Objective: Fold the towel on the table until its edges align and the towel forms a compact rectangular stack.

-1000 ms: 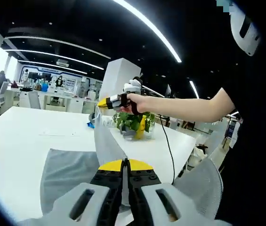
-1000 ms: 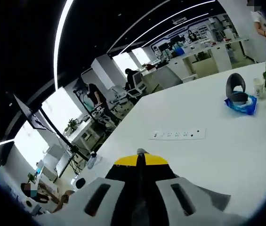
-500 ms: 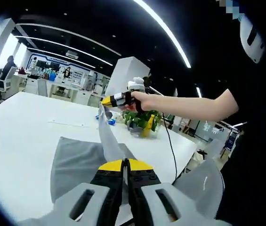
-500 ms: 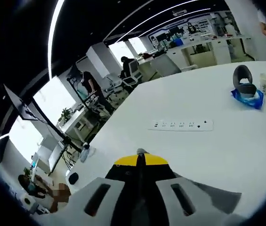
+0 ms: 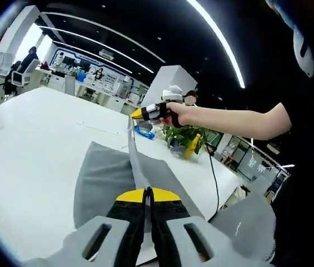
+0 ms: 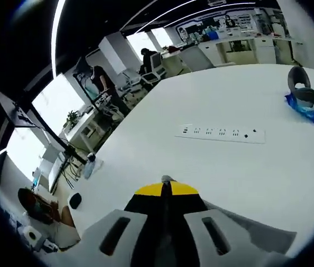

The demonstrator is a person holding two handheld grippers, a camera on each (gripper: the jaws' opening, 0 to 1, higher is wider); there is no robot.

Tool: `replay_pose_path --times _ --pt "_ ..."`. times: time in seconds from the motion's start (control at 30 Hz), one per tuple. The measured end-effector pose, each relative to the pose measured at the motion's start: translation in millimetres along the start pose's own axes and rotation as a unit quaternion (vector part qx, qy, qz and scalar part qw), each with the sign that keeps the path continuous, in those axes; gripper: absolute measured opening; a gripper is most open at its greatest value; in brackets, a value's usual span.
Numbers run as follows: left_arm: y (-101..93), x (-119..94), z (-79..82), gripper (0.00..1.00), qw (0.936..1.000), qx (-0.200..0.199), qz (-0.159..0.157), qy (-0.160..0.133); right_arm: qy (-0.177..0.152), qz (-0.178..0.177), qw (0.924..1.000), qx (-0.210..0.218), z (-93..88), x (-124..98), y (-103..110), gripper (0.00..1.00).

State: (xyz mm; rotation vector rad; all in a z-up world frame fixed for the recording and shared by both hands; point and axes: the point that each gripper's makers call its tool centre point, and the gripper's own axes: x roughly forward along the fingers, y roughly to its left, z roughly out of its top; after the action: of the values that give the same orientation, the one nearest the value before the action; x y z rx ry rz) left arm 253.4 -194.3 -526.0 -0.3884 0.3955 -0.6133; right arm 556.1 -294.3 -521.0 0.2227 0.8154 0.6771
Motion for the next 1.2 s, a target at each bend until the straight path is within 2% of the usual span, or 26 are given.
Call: replay_pose_path --times 0.13,0.27,0.43,0.5,0.6,0.63,0.67,0.8,0.93,1.03,1.13,1.2 --pt "7.6 0.4 -9.0 0.02 0.9999 -0.004 0.007 0.008 0.011 -0.001 0.9999 0.003 -6.3 16.7 1.1 0.00" --pt "22.0 -2.5 -13.5 0.02 0.9985 -0.047 0.028 -0.005 0.014 0.001 0.9999 0.008 -8.8 31.0 4.5 0.00" --pt "38.3 -3.7 -21.5 0.02 0.9977 -0.050 0.046 -0.001 0.033 -0.005 0.9994 -0.003 -18.5 52.5 1.3 0.00" --pt "45.1 -3.7 -24.1 0.02 0.9962 -0.068 0.054 -0.005 0.040 -0.006 0.9992 -0.005 -22.4 60.4 1.3 0.00" --pt "53.2 -0.4 -35.3 0.02 0.9966 -0.051 0.063 0.016 0.049 -0.005 0.9988 -0.003 -29.8 76.8 1.6 0.00" --pt "57.8 -0.2 -42.5 0.02 0.9965 -0.034 0.068 0.036 0.052 -0.006 0.9986 -0.004 -32.3 80.4 1.0 0.00" --pt "61.5 1.3 -45.2 0.02 0.9961 -0.029 0.073 0.041 0.056 -0.008 0.9984 -0.002 -36.4 86.2 -1.0 0.00" --pt "70.2 4.3 -45.3 0.02 0.9951 -0.052 0.078 0.032 0.064 -0.010 0.9979 0.005 -49.3 101.6 -3.6 0.00" --pt "77.2 7.8 -51.6 0.02 0.9941 -0.032 0.091 0.050 0.077 -0.021 0.9966 -0.021 -61.0 111.4 -8.3 0.00" --pt "80.7 8.2 -59.1 0.02 0.9907 0.004 0.108 0.083 0.067 -0.014 0.9968 -0.041 -61.7 116.4 -7.3 0.00" --pt "78.7 11.7 -60.4 0.03 0.9907 0.003 0.112 0.076 0.066 -0.014 0.9963 -0.053 -67.1 118.9 -9.3 0.01" --pt "74.2 13.1 -59.3 0.04 0.9924 0.015 0.098 0.073 0.064 -0.012 0.9962 -0.058 -68.6 120.2 -10.9 0.02"
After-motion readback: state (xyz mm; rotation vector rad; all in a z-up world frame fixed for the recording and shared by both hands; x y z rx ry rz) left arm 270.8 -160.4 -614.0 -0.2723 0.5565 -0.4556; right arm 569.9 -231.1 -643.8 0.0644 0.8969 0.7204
